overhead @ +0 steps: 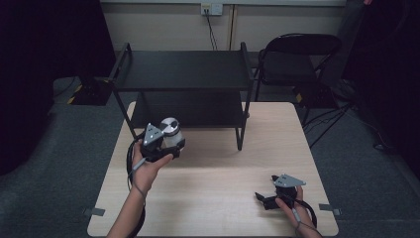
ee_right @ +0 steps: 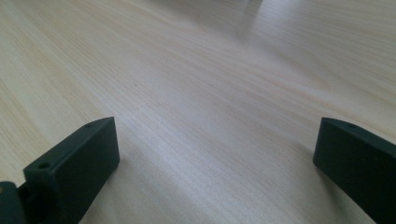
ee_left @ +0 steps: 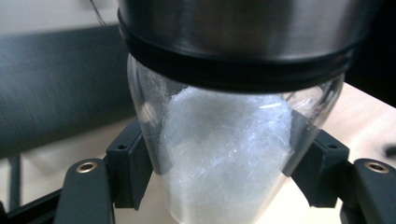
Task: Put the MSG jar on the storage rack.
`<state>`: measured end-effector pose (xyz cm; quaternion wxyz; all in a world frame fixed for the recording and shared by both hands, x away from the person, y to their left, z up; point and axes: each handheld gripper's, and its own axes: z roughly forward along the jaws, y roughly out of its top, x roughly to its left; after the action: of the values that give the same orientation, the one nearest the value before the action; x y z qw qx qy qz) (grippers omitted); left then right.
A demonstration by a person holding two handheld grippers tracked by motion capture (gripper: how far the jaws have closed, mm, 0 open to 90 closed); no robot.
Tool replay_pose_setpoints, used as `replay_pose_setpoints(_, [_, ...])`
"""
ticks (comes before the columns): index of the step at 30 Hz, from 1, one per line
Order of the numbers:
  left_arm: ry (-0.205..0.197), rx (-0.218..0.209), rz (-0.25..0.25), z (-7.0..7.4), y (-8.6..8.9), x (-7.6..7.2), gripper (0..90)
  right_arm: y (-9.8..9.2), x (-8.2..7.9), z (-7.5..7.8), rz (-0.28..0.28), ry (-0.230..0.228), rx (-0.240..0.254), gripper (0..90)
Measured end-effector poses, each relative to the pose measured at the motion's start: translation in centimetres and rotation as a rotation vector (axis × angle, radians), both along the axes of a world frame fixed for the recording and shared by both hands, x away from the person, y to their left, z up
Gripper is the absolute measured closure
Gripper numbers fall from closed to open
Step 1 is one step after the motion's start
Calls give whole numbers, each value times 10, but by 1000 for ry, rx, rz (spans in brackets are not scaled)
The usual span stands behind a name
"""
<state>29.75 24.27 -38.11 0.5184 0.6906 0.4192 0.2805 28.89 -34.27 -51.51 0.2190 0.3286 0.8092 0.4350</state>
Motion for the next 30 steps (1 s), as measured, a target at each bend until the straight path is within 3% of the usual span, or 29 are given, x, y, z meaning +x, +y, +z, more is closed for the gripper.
replay_pose_setpoints(5, [-9,-11,33,12,-15,17,311,0,0,0,1,0,0,0])
replay_pose_setpoints(11, [-9,-16,76,15,-33,38,311,0,0,0,1,0,0,0])
replay_pose_setpoints(14, [-8,-30,105,14,-40,48,311,0,0,0,1,1,0,0])
replay_pose_setpoints(20, [0,-8,154,12,-54,65,311,0,0,0,1,-1,0,0])
replay_pose_setpoints(30, [-14,18,236,0,-76,80,311,0,0,0,1,0,0,0])
